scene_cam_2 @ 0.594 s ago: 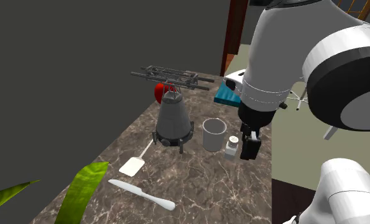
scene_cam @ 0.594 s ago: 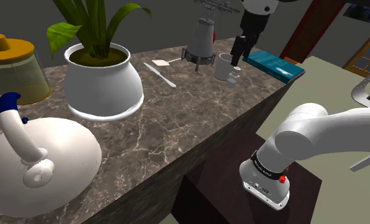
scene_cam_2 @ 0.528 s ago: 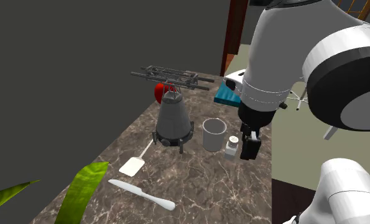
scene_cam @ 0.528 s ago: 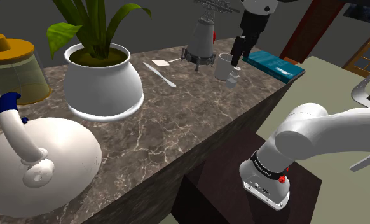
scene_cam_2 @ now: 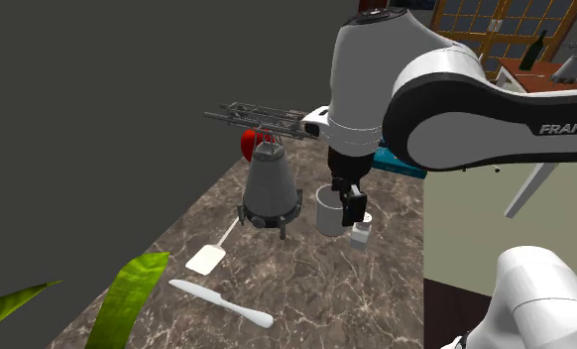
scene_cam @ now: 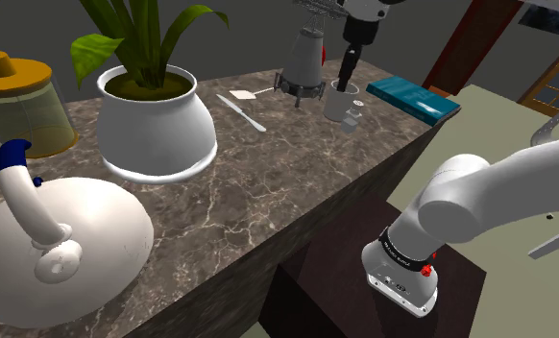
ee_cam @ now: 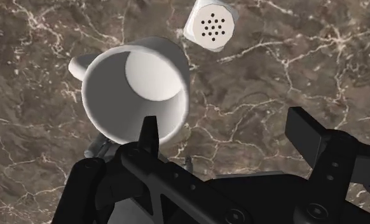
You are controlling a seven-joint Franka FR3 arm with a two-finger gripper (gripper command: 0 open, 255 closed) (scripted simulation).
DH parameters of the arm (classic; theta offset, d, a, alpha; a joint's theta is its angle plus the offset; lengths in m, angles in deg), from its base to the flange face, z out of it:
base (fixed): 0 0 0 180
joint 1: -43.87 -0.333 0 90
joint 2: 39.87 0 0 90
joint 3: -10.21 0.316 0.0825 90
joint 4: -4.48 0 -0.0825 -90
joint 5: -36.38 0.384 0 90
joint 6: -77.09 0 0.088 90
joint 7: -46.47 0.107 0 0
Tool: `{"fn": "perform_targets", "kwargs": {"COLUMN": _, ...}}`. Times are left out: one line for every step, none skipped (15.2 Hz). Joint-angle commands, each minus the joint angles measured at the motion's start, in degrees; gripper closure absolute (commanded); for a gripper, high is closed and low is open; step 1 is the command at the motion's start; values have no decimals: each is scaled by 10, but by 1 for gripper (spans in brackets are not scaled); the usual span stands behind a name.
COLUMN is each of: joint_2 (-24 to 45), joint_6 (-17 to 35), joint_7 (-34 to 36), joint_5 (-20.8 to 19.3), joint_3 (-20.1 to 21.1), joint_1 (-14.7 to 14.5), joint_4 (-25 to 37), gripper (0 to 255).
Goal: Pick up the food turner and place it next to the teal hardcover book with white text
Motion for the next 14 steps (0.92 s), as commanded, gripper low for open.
{"fn": "perform_targets", "kwargs": {"joint_2": 48, "joint_6": 27, "joint_7": -60, "joint_5": -3, "joint_3": -20, "joint_1": -14, "joint_4": 24, "gripper": 0}}
{"fn": "perform_targets", "kwargs": {"joint_2": 70, "joint_6": 36, "joint_7": -90, "joint_5": -3, "joint_3": -29, "joint_1": -21, "joint_4": 37, "gripper": 0}}
{"fn": "perform_targets", "kwargs": {"joint_2": 93, "joint_6": 45, "joint_7": -119, "joint_5": -2, "joint_3": -37, "joint_1": -27, "joint_4": 51, "gripper": 0}}
{"fn": "perform_targets", "kwargs": {"joint_2": 115, "joint_6": 54, "joint_7": -148, "joint_5": 0, "joint_3": -45, "joint_1": -34, "joint_4": 66, "gripper": 0}}
{"fn": "perform_targets", "kwargs": {"joint_2": 138, "joint_6": 61, "joint_7": -177, "joint_5": 3, "joint_3": -53, "joint_1": -41, "joint_4": 81, "gripper": 0}}
{"fn": "perform_targets", "kwargs": {"joint_2": 161, "joint_6": 68, "joint_7": -206, "joint_5": 6, "joint_3": -61, "joint_1": -48, "joint_4": 97, "gripper": 0}}
{"fn": "perform_targets", "kwargs": {"joint_2": 183, "joint_6": 74, "joint_7": -235, "joint_5": 11, "joint_3": -67, "joint_1": -55, "joint_4": 114, "gripper": 0}}
{"fn": "perform_targets", "kwargs": {"joint_2": 206, "joint_6": 80, "joint_7": -265, "joint_5": 16, "joint_3": -72, "joint_1": -61, "joint_4": 131, "gripper": 0}}
{"fn": "perform_targets", "kwargs": {"joint_2": 229, "joint_6": 85, "joint_7": -293, "joint_5": 22, "joint_3": -77, "joint_1": -67, "joint_4": 148, "gripper": 0}}
{"fn": "perform_targets", "kwargs": {"joint_2": 252, "joint_6": 89, "joint_7": -322, "joint_5": 29, "joint_3": -81, "joint_1": -71, "joint_4": 166, "gripper": 0}}
{"fn": "perform_targets", "kwargs": {"joint_2": 210, "joint_6": 290, "joint_7": -286, "joint_5": 21, "joint_3": -73, "joint_1": -66, "joint_4": 160, "gripper": 0}}
{"fn": "perform_targets", "kwargs": {"joint_2": 210, "joint_6": 290, "joint_7": -286, "joint_5": 21, "joint_3": -72, "joint_1": -66, "joint_4": 160, "gripper": 0}}
{"fn": "perform_targets", "kwargs": {"joint_2": 237, "joint_6": 275, "joint_7": -328, "joint_5": 36, "joint_3": -79, "joint_1": -74, "joint_4": 183, "gripper": 0}}
{"fn": "perform_targets", "kwargs": {"joint_2": 263, "joint_6": 259, "joint_7": -370, "joint_5": 51, "joint_3": -85, "joint_1": -81, "joint_4": 206, "gripper": 0}}
